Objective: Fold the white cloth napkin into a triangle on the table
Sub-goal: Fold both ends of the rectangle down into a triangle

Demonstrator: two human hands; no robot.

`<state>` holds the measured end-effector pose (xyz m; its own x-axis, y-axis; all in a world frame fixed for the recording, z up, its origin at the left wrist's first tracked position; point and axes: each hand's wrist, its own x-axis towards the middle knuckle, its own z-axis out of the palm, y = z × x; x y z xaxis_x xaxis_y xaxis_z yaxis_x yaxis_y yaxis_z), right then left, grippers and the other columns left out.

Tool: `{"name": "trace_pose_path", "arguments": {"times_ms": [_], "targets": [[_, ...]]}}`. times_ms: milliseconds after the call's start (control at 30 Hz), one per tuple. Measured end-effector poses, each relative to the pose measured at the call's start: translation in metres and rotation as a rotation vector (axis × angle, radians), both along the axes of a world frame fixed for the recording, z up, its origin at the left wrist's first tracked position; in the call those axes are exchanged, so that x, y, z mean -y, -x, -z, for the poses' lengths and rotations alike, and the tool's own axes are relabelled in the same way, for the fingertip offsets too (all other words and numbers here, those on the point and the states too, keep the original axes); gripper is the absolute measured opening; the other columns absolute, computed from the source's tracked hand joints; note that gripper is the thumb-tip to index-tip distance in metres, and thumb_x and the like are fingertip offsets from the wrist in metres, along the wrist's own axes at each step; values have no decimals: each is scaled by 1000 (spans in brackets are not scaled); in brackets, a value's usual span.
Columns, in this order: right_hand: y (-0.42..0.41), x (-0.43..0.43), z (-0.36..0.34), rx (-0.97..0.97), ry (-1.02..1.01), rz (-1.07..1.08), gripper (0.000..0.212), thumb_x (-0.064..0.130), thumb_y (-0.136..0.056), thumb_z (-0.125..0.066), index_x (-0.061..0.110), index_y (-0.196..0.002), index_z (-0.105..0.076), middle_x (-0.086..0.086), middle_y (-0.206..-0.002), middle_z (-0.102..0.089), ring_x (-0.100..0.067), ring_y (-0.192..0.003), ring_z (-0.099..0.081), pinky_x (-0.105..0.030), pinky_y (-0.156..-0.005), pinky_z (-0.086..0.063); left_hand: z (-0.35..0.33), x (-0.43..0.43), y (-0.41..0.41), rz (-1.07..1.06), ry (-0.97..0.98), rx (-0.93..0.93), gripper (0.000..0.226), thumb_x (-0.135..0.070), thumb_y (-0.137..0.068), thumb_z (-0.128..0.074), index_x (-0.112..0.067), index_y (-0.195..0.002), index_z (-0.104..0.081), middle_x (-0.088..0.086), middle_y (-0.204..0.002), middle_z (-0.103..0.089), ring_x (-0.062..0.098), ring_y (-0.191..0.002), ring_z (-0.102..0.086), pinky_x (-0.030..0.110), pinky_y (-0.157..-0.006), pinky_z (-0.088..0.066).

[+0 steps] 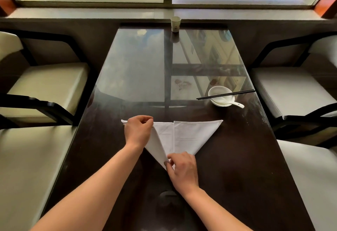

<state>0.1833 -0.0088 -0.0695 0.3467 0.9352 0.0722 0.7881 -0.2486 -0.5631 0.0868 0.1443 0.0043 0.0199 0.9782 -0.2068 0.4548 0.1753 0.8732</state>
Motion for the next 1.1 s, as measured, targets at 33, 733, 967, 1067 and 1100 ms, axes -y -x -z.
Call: {"name": "trace_pose_path", "arguments": {"times_ms": [33, 733, 967, 1067, 1100], "targets": [[-2, -2, 1, -11, 21, 21, 7, 29, -87, -73, 23, -86, -69, 7, -74, -64, -15, -74, -55, -27, -76, -36, 0, -4, -9, 17, 0, -18, 12, -21, -84, -69, -28, -78, -77, -8, -83, -76, 13, -85, -71, 38, -85, -58], [-15, -20, 4, -126, 198, 192, 21, 46, -92, -60, 29, -104, -55, 9, -90, -67, -14, -90, -58, -32, -93, -34, 48, -30, -68, 92, 209, -178, 19, -18, -82, -68, -27, -65, -70, -2, -79, -75, 21, -84, -71, 42, -83, -59], [-19, -20, 0, -112, 239, 148, 20, 45, -94, -58, 28, -90, -48, 10, -82, -57, -15, -83, -55, -32, -88, -35, 58, -30, -78, 104, 219, -96, 15, -24, -84, -68, -25, -69, -74, -2, -74, -76, 21, -81, -72, 45, -81, -60], [-19, -21, -2, -93, 245, 131, 20, 45, -95, -58, 27, -90, -51, 8, -83, -60, -16, -83, -56, -33, -86, -35, 61, -31, -78, 124, 204, -103, 18, -24, -84, -66, -25, -68, -74, -4, -75, -76, 21, -81, -72, 45, -80, -60], [-19, -21, -2, -88, 245, 130, 20, 45, -95, -58, 27, -89, -51, 7, -84, -62, -16, -82, -56, -33, -85, -35, 62, -31, -78, 125, 199, -106, 19, -24, -85, -66, -26, -67, -73, -4, -76, -76, 21, -81, -72, 45, -80, -61]]}}
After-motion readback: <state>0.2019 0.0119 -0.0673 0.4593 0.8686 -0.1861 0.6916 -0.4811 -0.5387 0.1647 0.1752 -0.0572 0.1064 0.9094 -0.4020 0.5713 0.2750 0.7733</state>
